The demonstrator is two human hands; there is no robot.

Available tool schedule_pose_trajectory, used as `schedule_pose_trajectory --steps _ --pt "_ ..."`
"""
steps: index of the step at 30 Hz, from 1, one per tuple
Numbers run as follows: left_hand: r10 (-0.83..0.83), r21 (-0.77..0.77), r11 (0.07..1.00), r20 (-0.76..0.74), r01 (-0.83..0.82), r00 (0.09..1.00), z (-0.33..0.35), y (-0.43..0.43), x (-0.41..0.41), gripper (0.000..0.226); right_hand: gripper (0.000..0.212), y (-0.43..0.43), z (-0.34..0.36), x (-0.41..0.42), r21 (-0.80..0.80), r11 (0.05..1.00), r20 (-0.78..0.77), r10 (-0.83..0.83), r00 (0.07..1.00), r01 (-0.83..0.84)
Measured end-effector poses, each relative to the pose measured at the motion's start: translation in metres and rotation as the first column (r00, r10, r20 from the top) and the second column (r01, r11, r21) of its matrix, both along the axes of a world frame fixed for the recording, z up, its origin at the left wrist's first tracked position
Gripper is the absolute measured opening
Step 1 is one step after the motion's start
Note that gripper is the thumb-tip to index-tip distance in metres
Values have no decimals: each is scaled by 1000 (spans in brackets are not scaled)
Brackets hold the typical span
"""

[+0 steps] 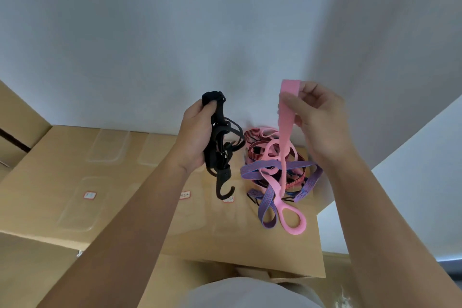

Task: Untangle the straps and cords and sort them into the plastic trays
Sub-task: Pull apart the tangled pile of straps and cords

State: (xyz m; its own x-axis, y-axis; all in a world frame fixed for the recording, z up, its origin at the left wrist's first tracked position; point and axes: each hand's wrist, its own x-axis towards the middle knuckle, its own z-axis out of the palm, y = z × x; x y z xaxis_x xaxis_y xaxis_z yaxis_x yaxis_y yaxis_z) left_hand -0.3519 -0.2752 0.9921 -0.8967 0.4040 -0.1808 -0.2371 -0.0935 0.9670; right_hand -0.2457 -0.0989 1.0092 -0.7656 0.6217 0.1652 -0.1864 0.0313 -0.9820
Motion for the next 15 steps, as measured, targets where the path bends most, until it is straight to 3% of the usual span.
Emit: schedule_pose_trajectory --steps 7,11,15 --pt "152 -105 985 159 -137 975 -2 -32 22 17 34 -17 -7 24 90 988 58 117 991 -122" --pt "151 -25 988 355 -152 922 -6 -57 40 32 33 -27 -11 32 90 982 58 164 985 -169" --pt "172 82 967 483 -239 859 -18 -85 66 47 18 -36 -26 38 83 977 67 191 979 -196"
